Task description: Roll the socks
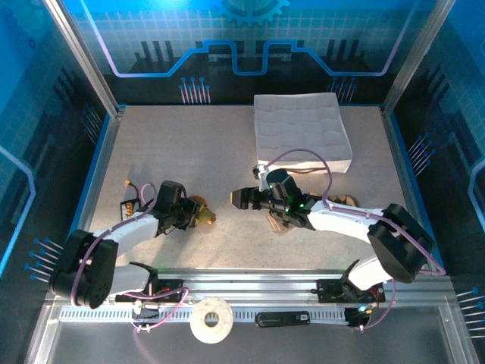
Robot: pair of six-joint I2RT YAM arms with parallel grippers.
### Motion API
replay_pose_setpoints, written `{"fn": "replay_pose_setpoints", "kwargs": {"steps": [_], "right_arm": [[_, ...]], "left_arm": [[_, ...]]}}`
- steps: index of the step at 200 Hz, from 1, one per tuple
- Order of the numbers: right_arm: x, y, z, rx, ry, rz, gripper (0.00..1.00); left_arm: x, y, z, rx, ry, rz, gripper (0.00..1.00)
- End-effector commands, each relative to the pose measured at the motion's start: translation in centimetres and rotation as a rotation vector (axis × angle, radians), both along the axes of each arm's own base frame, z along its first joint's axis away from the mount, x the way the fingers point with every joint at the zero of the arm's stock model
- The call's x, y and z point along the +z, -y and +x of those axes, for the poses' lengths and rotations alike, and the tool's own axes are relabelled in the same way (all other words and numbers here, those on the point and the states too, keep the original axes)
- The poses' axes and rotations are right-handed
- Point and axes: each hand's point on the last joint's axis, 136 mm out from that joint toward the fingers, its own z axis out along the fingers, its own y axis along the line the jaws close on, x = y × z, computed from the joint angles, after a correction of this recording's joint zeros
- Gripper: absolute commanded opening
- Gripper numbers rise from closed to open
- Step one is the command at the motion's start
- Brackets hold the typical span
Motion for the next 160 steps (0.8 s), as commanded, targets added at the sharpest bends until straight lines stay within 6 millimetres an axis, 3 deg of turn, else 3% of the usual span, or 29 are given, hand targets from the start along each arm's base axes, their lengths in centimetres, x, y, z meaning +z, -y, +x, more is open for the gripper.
{"fn": "replay_pose_setpoints", "kwargs": {"steps": [1, 25, 39, 54, 82, 96, 117, 160], "right_arm": [[-1.1, -2.9, -2.3, 0.257, 0.172, -0.155, 0.75], [-1.7, -6.0, -5.0, 0.479, 0.422, -0.213, 0.72], [-2.0, -7.5, -6.9, 0.592, 0.614, -0.235, 0.72], [-3.0, -8.9, -7.6, 0.669, 0.719, -0.299, 0.74], [-4.4, -10.6, -6.8, 0.703, 0.747, -0.354, 0.74], [-4.2, -11.6, -5.3, 0.665, 0.772, -0.392, 0.73], [-5.0, -12.0, -3.6, 0.623, 0.782, -0.456, 0.72], [-7.0, -12.3, -2.4, 0.618, 0.710, -0.487, 0.64]], "left_arm": [[-1.4, -1.6, -2.3, 0.046, -0.150, 0.084, 0.09], [-3.1, -1.9, -4.4, 0.045, -0.313, 0.117, 0.09], [-3.6, -2.0, -4.9, 0.042, -0.368, 0.131, 0.10], [-4.0, -1.9, -5.2, 0.039, -0.418, 0.137, 0.10], [-4.4, -1.7, -5.8, 0.034, -0.491, 0.138, 0.09], [-4.5, -1.5, -5.8, 0.029, -0.498, 0.124, 0.09], [-4.4, -1.4, -5.9, 0.026, -0.513, 0.124, 0.09], [-4.2, -1.0, -5.7, 0.023, -0.523, 0.104, 0.10]]}}
